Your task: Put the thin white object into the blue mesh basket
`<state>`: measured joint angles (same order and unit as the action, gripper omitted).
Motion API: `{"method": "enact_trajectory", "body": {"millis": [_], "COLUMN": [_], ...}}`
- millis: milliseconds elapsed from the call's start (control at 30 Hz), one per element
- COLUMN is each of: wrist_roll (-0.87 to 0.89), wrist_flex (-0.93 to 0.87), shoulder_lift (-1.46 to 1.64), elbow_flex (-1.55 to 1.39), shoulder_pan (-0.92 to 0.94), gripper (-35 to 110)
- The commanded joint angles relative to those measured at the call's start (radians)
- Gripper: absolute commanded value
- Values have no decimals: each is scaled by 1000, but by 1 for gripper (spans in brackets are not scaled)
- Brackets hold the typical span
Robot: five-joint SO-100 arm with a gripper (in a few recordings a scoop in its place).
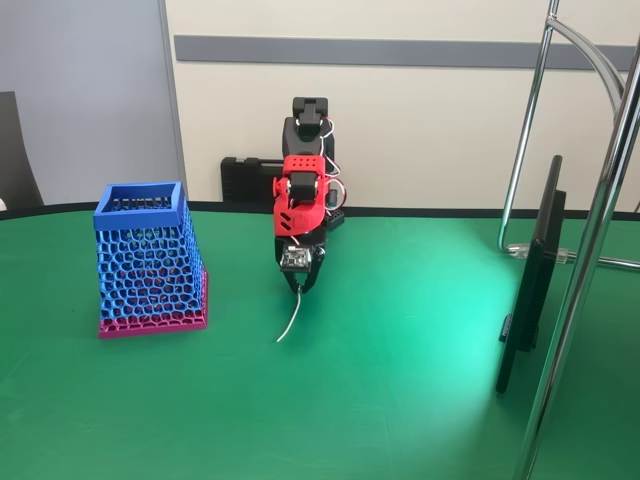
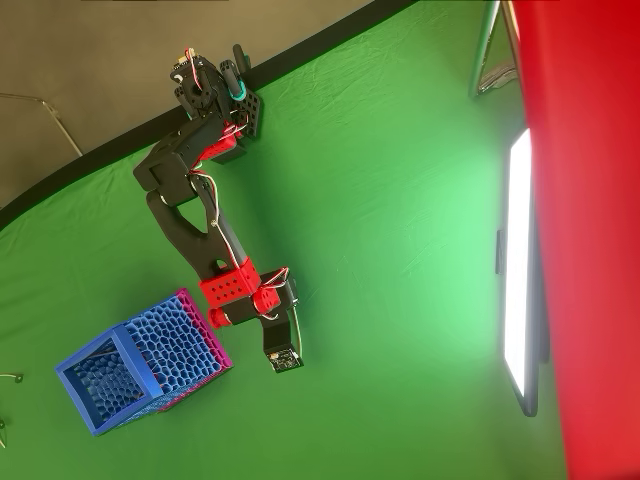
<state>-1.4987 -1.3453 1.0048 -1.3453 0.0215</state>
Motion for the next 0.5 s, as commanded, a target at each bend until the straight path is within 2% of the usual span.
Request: {"method": "enact_trajectory", "body": {"millis": [0,467], "wrist_roll": [9,32], "wrist_flex": [14,34], "shoulder_lift": [8,12], "elbow_flex": [9,-21], "shoulder_pan": [-6,-9], "gripper": [10,8]}}
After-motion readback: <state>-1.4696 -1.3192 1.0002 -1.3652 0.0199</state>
